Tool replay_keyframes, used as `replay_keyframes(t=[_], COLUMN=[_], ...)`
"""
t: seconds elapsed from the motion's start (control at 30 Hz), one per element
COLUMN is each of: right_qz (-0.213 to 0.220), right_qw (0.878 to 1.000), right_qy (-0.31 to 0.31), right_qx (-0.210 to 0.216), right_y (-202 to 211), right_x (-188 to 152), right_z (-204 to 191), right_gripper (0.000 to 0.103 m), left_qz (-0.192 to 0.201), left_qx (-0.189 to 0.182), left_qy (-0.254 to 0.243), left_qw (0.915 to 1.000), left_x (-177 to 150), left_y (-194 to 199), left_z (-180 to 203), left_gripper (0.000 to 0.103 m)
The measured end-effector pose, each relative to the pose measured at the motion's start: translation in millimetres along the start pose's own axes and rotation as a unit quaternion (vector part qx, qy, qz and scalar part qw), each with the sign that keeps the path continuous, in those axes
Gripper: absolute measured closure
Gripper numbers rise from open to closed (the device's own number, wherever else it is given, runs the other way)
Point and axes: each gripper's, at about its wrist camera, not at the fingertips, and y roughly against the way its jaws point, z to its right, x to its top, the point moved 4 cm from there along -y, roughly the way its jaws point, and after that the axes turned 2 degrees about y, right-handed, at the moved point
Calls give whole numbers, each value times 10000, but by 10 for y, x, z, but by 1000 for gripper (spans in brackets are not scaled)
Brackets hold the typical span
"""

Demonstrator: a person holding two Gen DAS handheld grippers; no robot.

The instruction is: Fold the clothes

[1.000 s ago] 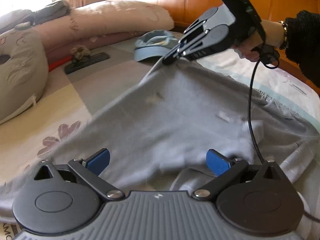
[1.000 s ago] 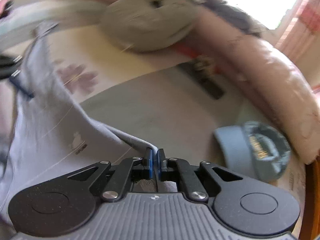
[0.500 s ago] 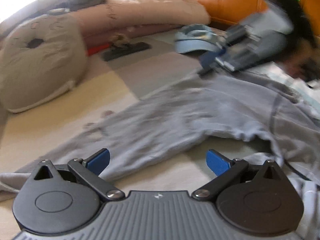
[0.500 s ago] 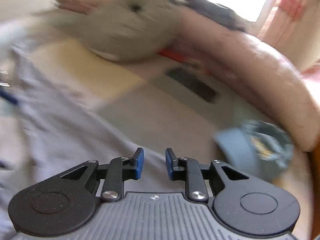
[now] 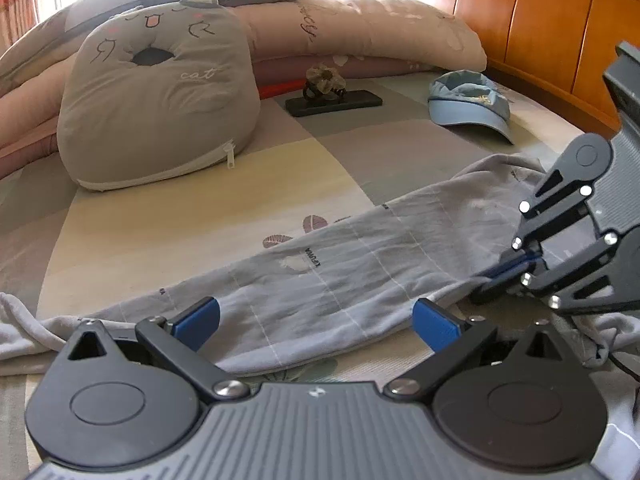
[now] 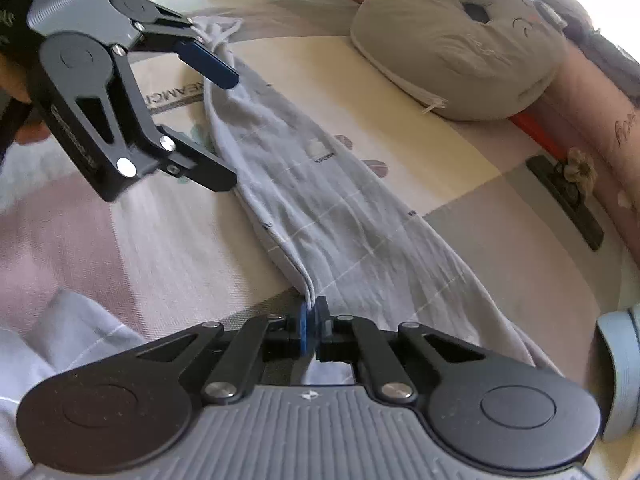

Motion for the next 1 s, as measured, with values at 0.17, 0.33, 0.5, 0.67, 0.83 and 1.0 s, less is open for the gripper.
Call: replay_keyframes(t=[0.17, 0.33, 0.5, 0.67, 0.83, 1.0], right_qz=[-174, -419, -274, -162, 31, -8], right_qw=[9983, 9933, 9994, 9960, 9915, 9963], right_qy=[-98, -144, 107, 26, -357, -352], right_qx=[555, 1071, 198, -874, -1249, -788], right_y=[126, 238, 606, 976, 1052, 496], right_x=[13, 24, 126, 239, 269, 358], right_z=[-105, -234, -26, 445, 885, 953], right_gripper=[98, 85, 69, 69, 68, 68], left_qz=[43, -65, -106, -118, -117, -138], left_qx=[-56, -66, -55, -95, -165, -189], left_qy=[43, 12, 36, 1, -94, -65], left_qw=[10000, 10000, 9999, 9999, 9998, 9997], left_x=[15, -14, -25, -31, -30, -40], left_y=[16, -52, -72, -74, -76, -98], left_z=[-18, 8, 5, 31, 102, 99], left_gripper=[1, 1, 1, 1, 1, 1])
